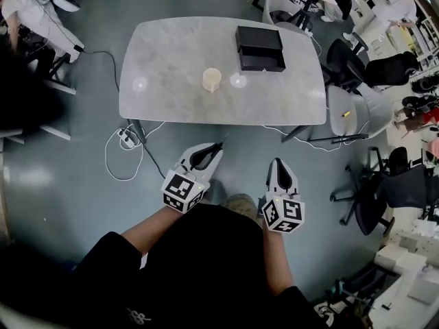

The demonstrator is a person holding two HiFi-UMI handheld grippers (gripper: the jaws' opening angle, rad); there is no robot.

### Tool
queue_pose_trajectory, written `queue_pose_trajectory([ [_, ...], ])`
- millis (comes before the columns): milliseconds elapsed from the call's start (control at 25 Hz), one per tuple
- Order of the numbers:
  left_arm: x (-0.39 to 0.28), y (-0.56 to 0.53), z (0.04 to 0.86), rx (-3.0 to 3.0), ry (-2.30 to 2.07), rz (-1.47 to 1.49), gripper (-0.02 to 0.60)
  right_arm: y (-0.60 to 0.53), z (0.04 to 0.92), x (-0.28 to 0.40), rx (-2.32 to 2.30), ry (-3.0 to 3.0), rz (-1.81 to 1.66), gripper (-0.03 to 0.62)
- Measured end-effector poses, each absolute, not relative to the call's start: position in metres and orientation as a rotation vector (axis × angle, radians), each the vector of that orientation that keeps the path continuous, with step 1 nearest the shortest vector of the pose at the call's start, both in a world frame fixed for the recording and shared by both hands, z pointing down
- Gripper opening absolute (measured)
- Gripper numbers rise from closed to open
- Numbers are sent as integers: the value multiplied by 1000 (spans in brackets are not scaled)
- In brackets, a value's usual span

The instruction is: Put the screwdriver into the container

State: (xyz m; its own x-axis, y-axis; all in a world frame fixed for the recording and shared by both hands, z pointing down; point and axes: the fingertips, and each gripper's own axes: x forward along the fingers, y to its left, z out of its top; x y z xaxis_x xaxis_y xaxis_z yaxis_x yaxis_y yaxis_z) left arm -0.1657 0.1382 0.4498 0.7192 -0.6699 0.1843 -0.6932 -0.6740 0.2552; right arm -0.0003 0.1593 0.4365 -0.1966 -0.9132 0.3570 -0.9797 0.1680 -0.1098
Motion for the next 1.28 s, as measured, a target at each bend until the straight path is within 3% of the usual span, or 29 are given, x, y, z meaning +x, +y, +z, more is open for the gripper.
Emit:
queue_pose_trajectory([
  [440,-154,39,458,2594,-1139,131,64,56,444,10,1792,-2302,424,12],
  [960,-77,-147,468,2563,-1237,266,64,-173,437,87,1656,-2443,394,12],
  [1280,-33,-238,491,2578,-1236,420,64,-244,446,108,1567,-2483,438,12],
])
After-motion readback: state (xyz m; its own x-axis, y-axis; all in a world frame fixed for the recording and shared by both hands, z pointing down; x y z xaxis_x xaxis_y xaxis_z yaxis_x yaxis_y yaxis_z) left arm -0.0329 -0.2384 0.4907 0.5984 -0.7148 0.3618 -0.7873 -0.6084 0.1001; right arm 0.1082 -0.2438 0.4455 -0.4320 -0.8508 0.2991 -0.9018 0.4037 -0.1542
